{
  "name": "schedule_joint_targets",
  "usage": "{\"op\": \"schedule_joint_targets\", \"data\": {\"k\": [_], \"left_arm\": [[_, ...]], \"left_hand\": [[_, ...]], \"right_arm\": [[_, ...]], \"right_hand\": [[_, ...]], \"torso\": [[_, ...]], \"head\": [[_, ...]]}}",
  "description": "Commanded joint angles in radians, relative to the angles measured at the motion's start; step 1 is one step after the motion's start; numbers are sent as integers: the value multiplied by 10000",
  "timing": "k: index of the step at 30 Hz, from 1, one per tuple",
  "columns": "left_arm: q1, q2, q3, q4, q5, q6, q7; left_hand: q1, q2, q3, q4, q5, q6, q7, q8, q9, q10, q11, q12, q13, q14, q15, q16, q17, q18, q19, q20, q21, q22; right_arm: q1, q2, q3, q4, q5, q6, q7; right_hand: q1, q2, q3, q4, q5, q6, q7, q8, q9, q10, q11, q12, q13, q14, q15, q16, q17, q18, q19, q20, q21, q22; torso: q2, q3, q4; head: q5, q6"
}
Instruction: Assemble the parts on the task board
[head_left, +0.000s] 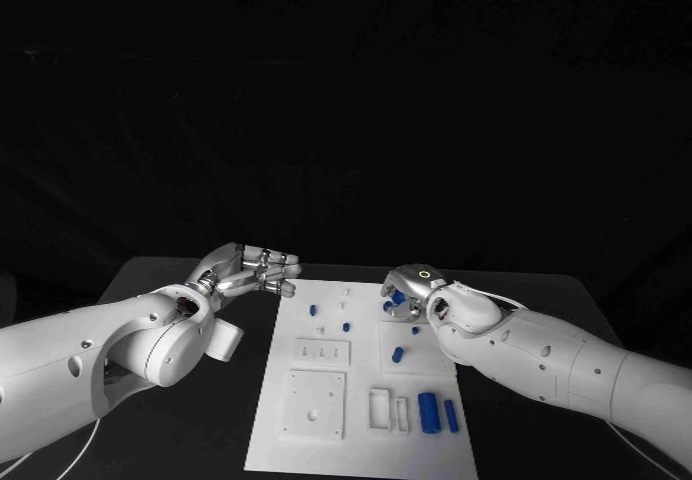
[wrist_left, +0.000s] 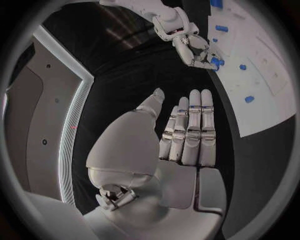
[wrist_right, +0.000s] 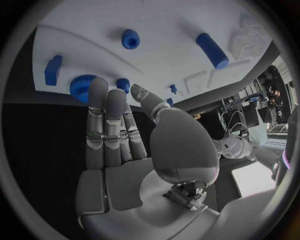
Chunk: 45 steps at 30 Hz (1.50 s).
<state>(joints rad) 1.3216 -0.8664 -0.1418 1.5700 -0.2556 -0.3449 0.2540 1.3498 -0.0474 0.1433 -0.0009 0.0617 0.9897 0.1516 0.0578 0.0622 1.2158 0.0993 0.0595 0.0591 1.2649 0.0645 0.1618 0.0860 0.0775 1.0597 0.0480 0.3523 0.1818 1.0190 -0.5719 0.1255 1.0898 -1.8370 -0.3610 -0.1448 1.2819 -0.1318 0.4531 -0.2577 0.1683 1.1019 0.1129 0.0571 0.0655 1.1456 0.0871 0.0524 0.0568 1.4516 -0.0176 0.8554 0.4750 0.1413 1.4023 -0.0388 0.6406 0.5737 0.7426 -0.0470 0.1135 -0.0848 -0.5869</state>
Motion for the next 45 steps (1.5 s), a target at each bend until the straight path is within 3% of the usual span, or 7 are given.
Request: {"op": "schedule_joint_targets", "data": {"k": [1,11,23,26,31,35,45], "left_arm": [[13,26,11,14,-62,231,13],[14,20,16,-12,-62,287,-16],[18,-9,18,-46,-62,341,-54],[19,-9,18,-48,-62,359,-62],[21,-6,18,-55,-62,396,-88],[21,-8,18,-65,-60,424,-109],[37,13,20,-122,-40,437,-128]], "left_hand": [[-50,-12,59,-24,16,28,-64,50,16,-85,10,-9,12,-2,37,-33,-1,-106,-53,17,55,16],[-80,-10,51,-39,11,31,-60,49,16,-100,15,-9,13,-3,41,-39,1,-101,-65,23,73,18],[-89,-6,46,-41,11,34,-60,49,16,-102,16,-9,13,-3,41,-39,2,-100,-67,24,77,17],[-104,1,39,-46,10,37,-60,49,16,-106,18,-9,13,-1,42,-41,3,-99,-73,27,84,14],[-104,1,39,-46,10,37,-60,49,16,-106,18,-9,13,-1,42,-41,3,-99,-73,27,84,14],[-112,7,31,-51,-5,36,-59,49,16,-113,19,-9,13,-6,45,-45,3,-97,-74,28,90,11],[-112,7,31,-51,-5,36,-59,49,16,-113,19,-9,13,-6,45,-45,3,-97,-74,28,90,11]], "right_arm": [[-14,15,-5,-24,-330,-30,-184],[-53,46,-18,-82,-450,111,-205],[-63,15,-24,-66,-639,80,-329],[-65,20,-24,-44,-705,-131,-369],[-66,15,-24,42,-752,-891,-459],[-65,-32,-23,246,-768,-1240,-576],[101,122,-17,491,-854,-1457,-943]], "right_hand": [[-40,-82,138,8,-63,78,-19,55,16,116,-46,46,14,-78,-1,48,-11,98,82,-11,-70,122],[-123,-27,549,66,-160,371,-77,62,25,469,-139,48,17,-79,-39,91,-1,82,59,-41,-75,541],[-37,84,1038,88,-412,869,-120,61,49,1165,-320,50,33,-84,-158,176,53,6,-11,-167,182,1238],[66,189,1171,82,-619,1090,-178,89,90,1440,-409,61,48,-101,-237,195,74,-31,12,-227,391,1516],[163,276,1410,146,-1146,1645,-319,71,294,2091,-610,62,68,-112,-390,142,72,-264,-45,-399,1233,2498],[201,215,1492,233,-1158,1663,-334,69,410,2135,-631,67,70,-82,-402,97,87,-309,-161,-431,1354,2911],[259,161,1520,308,-1168,1732,-352,69,459,2180,-650,60,65,-67,-425,68,149,-347,-84,-457,1134,3503]], "torso": [[77,-19,42],[191,-55,77],[284,-66,79],[297,-72,82],[322,-89,92],[325,-102,100],[370,-131,123]], "head": [[-14,-14],[-49,14],[-44,61],[-48,75],[-49,132],[-36,173],[-11,328]]}}
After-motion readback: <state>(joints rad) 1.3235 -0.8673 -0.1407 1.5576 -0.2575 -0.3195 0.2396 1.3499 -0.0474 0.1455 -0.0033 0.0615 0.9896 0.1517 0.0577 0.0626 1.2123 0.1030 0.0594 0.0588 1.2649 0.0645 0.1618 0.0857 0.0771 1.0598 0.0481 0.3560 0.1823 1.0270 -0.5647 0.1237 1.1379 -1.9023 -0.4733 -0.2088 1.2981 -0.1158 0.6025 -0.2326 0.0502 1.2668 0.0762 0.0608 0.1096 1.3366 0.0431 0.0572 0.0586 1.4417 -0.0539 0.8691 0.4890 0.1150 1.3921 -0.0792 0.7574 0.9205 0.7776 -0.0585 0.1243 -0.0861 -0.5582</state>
